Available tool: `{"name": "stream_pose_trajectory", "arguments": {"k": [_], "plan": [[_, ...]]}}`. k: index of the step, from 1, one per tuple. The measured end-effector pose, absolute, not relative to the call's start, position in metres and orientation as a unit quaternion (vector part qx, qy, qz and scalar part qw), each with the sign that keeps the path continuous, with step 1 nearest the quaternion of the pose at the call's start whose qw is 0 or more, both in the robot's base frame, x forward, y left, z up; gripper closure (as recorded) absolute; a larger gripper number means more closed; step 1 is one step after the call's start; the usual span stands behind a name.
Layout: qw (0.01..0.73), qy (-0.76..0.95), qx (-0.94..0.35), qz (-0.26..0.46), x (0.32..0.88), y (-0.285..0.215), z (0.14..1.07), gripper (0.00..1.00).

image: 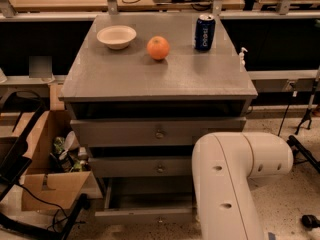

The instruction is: Open bottom drawer

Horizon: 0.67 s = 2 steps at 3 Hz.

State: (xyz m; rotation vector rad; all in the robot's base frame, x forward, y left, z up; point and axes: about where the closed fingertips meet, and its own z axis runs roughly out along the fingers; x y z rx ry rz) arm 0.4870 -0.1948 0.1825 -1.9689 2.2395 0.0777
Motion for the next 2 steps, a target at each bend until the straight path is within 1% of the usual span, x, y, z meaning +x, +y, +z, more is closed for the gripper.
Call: {"name": "stream_pose_trajectory", "arguments": {"k": [2], "plan": [[0.079, 0.748, -0.658, 0.026, 0.4870, -0.1948, 0.1825, 1.00]]}}
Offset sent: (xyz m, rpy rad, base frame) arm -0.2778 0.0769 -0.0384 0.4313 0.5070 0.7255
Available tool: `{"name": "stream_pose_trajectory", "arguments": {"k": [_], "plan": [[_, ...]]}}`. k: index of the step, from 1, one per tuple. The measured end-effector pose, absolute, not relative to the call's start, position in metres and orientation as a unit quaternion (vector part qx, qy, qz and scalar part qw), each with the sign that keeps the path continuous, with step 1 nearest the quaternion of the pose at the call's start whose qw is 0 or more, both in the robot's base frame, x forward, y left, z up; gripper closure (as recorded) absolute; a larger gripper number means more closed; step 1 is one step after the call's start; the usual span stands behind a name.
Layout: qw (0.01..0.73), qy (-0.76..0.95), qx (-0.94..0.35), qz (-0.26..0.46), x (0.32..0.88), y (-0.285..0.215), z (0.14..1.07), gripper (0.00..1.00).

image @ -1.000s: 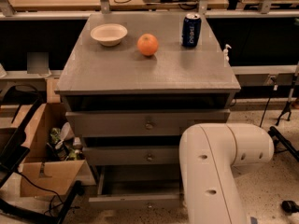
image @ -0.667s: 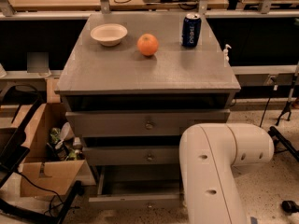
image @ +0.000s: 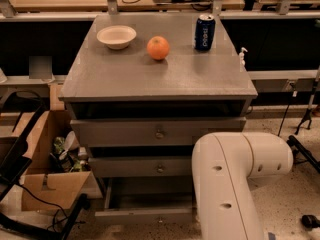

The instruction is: Open bottom drawer

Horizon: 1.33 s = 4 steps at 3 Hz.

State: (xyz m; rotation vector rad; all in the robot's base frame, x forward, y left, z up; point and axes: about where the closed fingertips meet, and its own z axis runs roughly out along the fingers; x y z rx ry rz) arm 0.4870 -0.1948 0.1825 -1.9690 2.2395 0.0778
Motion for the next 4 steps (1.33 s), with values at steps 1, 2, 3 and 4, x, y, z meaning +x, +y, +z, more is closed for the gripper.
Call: {"name": "stream_pose_trajectory", "arguments": {"k": [1, 2, 3, 4], "plan": [[0.079, 0.748, -0.658, 0.026, 0.4871, -0.1948, 0.1836, 0.86], [0.079, 0.748, -0.658, 0.026, 0.4888, -0.1946, 0.1836, 0.62], [0.079, 0.748, -0.658, 0.026, 0.4892, -0.1946, 0.1836, 0.39], [0.079, 0.748, -0.658, 0.026, 0.4892, -0.1946, 0.1836, 0.16]]}}
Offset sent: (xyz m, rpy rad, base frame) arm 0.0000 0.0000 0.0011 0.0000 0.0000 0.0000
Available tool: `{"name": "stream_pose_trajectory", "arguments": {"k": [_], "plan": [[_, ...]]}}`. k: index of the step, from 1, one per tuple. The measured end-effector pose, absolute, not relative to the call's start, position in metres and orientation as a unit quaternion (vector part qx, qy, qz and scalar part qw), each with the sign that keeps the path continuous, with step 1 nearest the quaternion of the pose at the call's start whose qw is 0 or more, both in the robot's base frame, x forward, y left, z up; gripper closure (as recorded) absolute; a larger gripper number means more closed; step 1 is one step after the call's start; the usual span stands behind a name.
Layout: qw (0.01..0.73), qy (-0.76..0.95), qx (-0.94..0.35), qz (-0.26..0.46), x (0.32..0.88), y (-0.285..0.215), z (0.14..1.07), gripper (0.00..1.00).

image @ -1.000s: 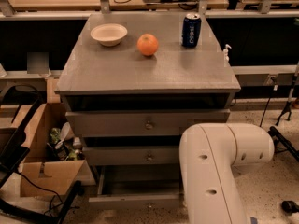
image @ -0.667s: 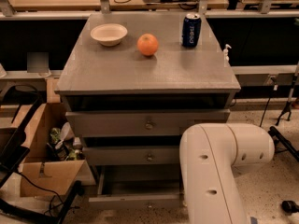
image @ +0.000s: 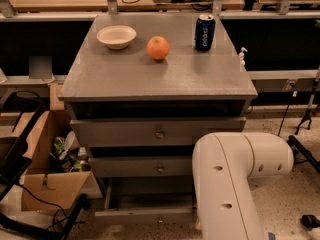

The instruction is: Open bottom drawer

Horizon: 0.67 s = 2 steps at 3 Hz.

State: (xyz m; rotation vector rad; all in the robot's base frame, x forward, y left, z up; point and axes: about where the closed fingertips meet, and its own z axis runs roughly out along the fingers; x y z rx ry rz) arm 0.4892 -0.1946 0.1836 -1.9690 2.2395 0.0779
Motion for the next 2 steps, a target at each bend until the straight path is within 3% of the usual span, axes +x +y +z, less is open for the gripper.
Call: {"name": "stream_pose_trajectory", "arguments": {"k": [1, 2], "plan": [[0.079, 0.748, -0.658, 0.027, 0.4882, -0.1941, 0.1827, 0.00], [0.079, 0.748, -0.658, 0.027, 0.4882, -0.1941, 0.1827, 0.00]]}}
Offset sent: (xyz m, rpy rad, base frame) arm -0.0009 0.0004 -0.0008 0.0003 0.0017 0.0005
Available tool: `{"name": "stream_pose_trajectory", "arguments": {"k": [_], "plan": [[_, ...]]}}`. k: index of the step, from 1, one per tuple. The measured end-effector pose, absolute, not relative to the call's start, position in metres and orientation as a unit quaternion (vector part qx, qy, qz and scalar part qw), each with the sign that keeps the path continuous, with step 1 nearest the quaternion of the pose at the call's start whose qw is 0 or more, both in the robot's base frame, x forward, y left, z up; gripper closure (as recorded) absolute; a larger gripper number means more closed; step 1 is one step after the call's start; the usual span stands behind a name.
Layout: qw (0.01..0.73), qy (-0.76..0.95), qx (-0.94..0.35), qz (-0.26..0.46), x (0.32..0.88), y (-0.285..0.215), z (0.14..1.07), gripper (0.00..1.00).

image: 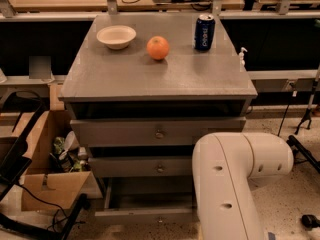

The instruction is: Open bottom drawer

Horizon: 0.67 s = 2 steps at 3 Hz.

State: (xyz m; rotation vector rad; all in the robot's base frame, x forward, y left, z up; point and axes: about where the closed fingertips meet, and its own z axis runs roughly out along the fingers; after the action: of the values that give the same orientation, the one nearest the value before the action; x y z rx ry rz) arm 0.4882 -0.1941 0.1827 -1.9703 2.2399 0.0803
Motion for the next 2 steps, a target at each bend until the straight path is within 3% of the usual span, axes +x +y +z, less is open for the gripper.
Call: {"name": "stream_pose_trajectory", "arguments": {"k": [2], "plan": [[0.105, 0.726, -0.679, 0.025, 0.4939, -0.1849, 0.1836, 0.00]]}}
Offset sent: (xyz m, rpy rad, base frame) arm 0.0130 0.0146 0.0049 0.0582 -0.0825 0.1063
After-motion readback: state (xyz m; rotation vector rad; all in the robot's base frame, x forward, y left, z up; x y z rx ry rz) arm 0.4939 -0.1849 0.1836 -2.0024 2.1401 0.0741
